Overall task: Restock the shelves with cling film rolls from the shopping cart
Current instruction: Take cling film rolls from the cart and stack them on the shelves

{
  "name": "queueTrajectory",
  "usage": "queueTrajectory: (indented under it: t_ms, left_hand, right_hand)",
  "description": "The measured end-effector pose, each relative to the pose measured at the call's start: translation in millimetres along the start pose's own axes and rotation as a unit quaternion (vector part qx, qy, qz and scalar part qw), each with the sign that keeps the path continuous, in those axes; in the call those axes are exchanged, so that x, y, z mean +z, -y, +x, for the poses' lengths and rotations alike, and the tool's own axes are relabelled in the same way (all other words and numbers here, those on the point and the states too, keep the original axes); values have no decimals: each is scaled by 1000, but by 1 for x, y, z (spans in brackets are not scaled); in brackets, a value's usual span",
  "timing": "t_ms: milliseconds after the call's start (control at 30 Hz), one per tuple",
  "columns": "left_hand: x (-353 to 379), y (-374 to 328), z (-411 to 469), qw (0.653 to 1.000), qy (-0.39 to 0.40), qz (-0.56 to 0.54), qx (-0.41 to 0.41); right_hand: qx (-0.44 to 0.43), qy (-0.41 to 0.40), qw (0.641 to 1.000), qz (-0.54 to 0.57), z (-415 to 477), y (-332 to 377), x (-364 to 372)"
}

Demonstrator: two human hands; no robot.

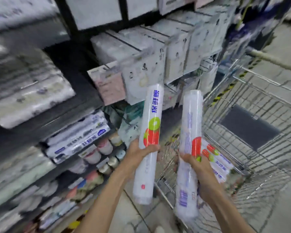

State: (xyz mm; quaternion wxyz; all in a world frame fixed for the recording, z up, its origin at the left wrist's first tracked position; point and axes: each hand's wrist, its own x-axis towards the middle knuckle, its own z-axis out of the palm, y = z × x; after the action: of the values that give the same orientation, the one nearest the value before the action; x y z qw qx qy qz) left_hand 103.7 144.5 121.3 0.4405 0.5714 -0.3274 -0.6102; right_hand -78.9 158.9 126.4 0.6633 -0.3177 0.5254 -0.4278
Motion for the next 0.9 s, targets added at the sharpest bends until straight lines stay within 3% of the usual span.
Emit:
queueTrajectory:
  t_ms: [300,500,700,900]
  left_hand:
    - [-135,-32,-142,985,-148,-56,75]
    - [-249,-24,-253,961,-260,-15,98]
    - [-363,-13,-339,943,-320,28,82]
    - [-442,-1,-365,939,-336,43,53]
  right_hand:
    - [45,181,981,-59,-47,-23,143]
    - [65,288,951,-90,-106,-74,260]
    - [90,350,927,-99,-170,-132,364]
    - [91,370,912,-150,-186,-164,431]
